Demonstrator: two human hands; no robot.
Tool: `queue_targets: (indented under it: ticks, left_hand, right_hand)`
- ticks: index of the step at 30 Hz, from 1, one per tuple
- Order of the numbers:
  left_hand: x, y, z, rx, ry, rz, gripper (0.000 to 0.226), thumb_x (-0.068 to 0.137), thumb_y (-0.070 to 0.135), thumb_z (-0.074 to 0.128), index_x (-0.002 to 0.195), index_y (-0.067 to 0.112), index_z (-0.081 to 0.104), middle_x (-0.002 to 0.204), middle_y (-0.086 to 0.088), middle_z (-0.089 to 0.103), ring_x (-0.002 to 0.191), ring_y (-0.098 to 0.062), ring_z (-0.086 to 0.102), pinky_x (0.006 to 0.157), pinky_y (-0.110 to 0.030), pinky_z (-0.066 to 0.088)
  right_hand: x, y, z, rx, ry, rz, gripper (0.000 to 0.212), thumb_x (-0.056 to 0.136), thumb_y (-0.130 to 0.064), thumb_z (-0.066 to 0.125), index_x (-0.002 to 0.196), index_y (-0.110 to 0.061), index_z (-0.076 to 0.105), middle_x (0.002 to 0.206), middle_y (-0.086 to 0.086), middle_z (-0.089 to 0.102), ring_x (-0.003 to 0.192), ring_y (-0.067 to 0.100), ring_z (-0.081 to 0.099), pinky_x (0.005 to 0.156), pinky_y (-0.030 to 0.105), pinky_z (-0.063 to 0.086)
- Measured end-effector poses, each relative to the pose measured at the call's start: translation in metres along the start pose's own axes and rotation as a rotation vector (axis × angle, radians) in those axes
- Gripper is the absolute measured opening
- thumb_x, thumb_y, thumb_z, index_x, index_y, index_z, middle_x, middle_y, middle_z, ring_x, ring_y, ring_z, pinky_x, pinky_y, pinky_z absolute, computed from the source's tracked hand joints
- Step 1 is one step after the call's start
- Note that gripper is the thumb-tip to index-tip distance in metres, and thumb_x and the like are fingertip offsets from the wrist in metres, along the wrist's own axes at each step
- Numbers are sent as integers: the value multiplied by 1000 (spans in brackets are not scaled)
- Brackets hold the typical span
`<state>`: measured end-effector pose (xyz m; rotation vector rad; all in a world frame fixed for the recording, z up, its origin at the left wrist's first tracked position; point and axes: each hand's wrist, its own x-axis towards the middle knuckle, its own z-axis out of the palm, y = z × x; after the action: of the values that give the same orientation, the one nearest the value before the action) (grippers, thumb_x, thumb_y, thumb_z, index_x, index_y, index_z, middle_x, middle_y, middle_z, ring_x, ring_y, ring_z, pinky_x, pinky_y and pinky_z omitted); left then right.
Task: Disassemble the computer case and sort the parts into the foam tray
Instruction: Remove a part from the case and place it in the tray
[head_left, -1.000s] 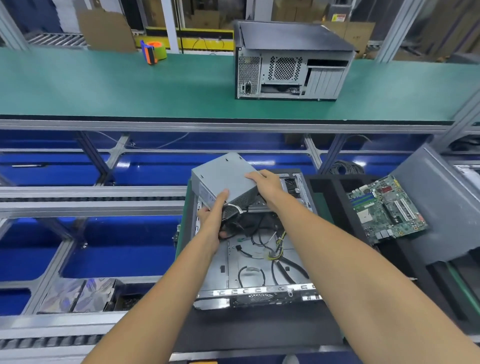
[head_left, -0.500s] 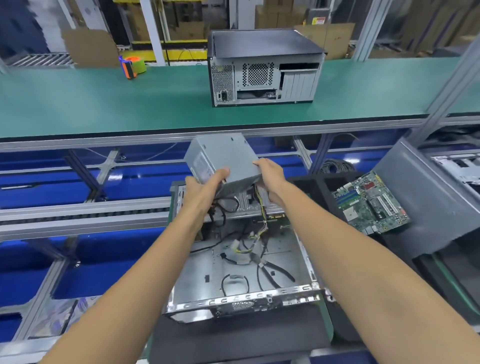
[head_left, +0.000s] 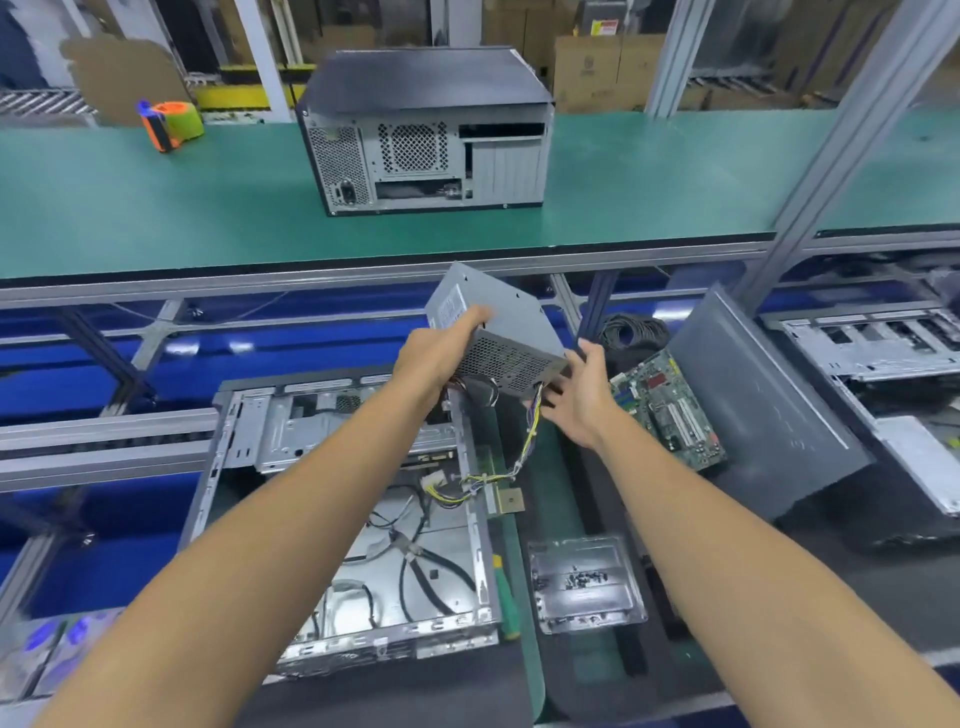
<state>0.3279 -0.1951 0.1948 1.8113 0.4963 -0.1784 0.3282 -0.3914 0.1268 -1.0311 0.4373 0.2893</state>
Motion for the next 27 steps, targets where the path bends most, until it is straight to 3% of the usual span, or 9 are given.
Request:
queue_targets:
  ticks: [2,6,10,12,18,21,24,27]
  left_hand:
    - [4,-3,13,72,14,-1,89,45,89,65,103,22,71,102,5,70,91,-19,66,77,-39,52]
    - [5,-5,27,206,-26,-24,95,47,92,61,112,24,67,104,3,70,90,-19,68,86,-41,56]
    - [5,8,38,315,-135,-47,86,55,89,59,108,22,66,91,-1,76,63,-19,76,51,-27,54]
    - [7,13,46,362,-178,-47,81,60,85,58,107,20,67,88,-3,77,59,-20,75,42,-23,51]
    - [8,11,85,472,-236,-61,78,70,80,59,115,17,67,105,-6,74,61,-21,76,47,-25,56]
    - [13,6,102,462,-215,-85,84,70,80,61,121,13,65,112,-8,71,70,-25,76,60,-33,63]
    - [15,-2,116,418,-185,-172,84,69,78,63,121,12,61,107,-11,71,74,-26,73,55,-30,57]
    - [22,-12,129,244,-169,-281,85,70,70,70,129,10,55,124,-11,62,92,-31,70,51,-36,60]
  right_hand:
    - [2,11,-16,11,-46,52,44,97,-52,43,123,-21,59,127,14,60,110,35,64,85,48,58]
    - [6,28,-34,-32,-85,127,50,95,-44,54,137,-17,50,127,16,54,99,32,59,76,39,54]
    - [10,29,-46,-69,-50,131,71,80,-44,65,142,-18,43,142,16,50,91,29,61,70,36,54]
    - [11,28,-54,-67,-50,136,77,75,-47,66,143,-20,41,141,16,52,89,30,65,71,36,56]
    - [15,35,-80,-24,-5,152,66,88,-49,52,143,-13,44,132,17,61,97,30,62,78,38,49]
    - [14,40,-87,-6,43,182,66,87,-52,52,141,-15,47,134,15,62,95,30,65,76,36,54]
    - [11,44,-91,34,108,218,60,84,-56,55,131,-20,56,128,13,64,92,30,66,69,34,58]
    - [5,54,-96,187,133,228,51,84,-52,60,122,-18,62,120,15,63,94,29,63,69,35,58]
